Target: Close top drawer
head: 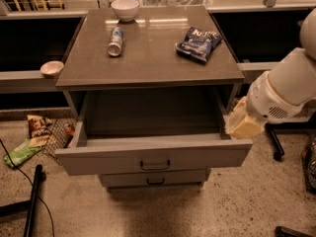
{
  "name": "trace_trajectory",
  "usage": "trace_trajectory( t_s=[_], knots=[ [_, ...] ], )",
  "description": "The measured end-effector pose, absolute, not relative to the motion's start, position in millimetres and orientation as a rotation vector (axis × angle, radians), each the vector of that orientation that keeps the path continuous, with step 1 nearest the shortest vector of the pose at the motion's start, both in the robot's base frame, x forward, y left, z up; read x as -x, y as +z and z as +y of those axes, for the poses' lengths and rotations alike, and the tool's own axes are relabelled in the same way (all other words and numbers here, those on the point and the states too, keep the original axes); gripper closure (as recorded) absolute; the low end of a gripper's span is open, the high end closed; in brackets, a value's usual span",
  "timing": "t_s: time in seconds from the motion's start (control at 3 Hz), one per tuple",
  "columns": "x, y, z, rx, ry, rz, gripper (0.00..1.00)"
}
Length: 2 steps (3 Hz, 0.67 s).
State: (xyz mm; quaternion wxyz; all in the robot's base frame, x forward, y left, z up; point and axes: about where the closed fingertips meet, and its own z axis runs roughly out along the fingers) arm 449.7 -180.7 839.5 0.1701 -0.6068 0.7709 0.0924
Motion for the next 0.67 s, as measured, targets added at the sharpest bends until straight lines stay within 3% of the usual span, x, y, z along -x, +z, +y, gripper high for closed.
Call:
trace_trajectory(
  t_s=[0.67],
  knots=[
    [-452,736,-163,1.584,0.387,2.287,1.0]
  ],
)
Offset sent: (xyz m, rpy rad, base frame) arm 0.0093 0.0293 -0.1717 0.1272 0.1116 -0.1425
